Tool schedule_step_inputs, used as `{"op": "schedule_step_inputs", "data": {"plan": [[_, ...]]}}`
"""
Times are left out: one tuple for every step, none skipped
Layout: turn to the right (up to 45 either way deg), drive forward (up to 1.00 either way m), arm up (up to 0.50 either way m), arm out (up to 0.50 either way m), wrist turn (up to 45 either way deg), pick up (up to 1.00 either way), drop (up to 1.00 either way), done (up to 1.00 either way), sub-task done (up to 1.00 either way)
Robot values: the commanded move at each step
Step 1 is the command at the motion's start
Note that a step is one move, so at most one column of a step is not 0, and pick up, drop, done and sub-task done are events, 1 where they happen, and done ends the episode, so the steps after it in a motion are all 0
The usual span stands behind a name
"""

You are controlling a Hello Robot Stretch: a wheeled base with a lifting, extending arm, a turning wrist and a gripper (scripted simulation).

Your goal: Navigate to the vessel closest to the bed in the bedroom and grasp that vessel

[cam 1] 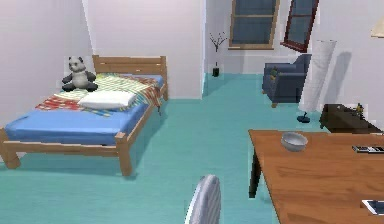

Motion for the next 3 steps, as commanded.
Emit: {"op": "schedule_step_inputs", "data": {"plan": [[0.0,0.00,0.00,0.00,36.0,0.00,0.00,0.00,0.00],[0.0,0.00,-0.30,0.00,0.0,0.00,0.00,0.00,0.00],[0.0,0.00,0.00,0.00,0.0,1.00,0.00,0.00,0.00]]}}
